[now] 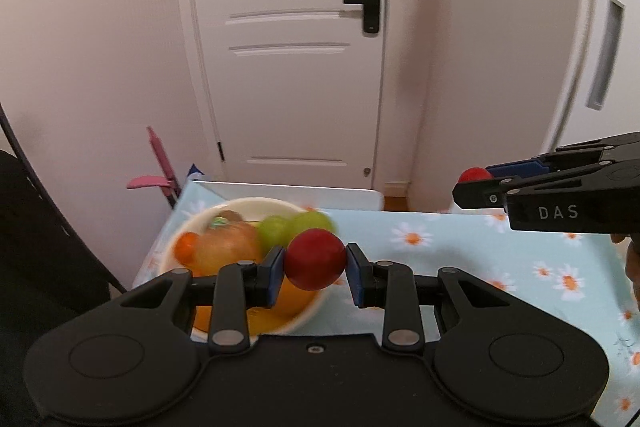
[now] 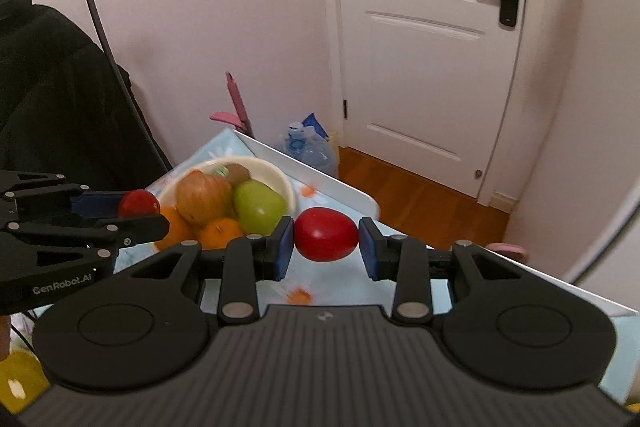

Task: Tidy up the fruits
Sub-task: 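Carry the cherry tomato with the left gripper into the bowl and release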

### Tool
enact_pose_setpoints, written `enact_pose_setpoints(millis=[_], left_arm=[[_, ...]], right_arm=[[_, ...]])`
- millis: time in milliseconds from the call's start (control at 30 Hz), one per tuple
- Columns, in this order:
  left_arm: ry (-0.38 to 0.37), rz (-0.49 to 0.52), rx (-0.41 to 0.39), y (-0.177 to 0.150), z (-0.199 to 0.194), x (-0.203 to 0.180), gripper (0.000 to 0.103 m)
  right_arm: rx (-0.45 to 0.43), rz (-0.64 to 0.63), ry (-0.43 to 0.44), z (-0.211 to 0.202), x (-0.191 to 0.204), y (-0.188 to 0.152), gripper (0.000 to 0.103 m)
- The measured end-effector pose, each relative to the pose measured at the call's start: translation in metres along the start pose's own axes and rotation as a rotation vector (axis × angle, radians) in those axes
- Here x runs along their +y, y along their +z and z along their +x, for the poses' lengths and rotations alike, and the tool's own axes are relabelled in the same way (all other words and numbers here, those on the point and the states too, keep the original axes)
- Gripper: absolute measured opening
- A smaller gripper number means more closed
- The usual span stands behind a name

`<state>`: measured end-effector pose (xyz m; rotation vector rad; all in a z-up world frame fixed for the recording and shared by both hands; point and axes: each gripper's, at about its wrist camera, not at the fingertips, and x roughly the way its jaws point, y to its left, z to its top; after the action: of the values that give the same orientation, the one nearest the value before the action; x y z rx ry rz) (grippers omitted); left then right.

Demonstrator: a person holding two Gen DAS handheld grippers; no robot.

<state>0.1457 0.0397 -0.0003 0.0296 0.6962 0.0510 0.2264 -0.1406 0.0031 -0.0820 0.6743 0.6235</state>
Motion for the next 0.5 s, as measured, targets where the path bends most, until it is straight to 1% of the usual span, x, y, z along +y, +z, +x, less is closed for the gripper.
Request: enact_pose_setpoints(millis=[133,333,500], left_arm=[[0.008,0.001,0.012,0.003,0.013,0.037,0.036],[0.015,0.009,0.034,0.003,0.036,0.081,0.036],[0.014,0.008,0.061,0.002,0.06,0.107,0.036]], right_arm=[[0.004,0.005,0.006,0.027,0.024,0.015,0.05],[0.017,0.013,0.007,0.068,0.055,0.033,0.05],[0.029,0.018,0.003,0.098,0.071,0.042,0.05]])
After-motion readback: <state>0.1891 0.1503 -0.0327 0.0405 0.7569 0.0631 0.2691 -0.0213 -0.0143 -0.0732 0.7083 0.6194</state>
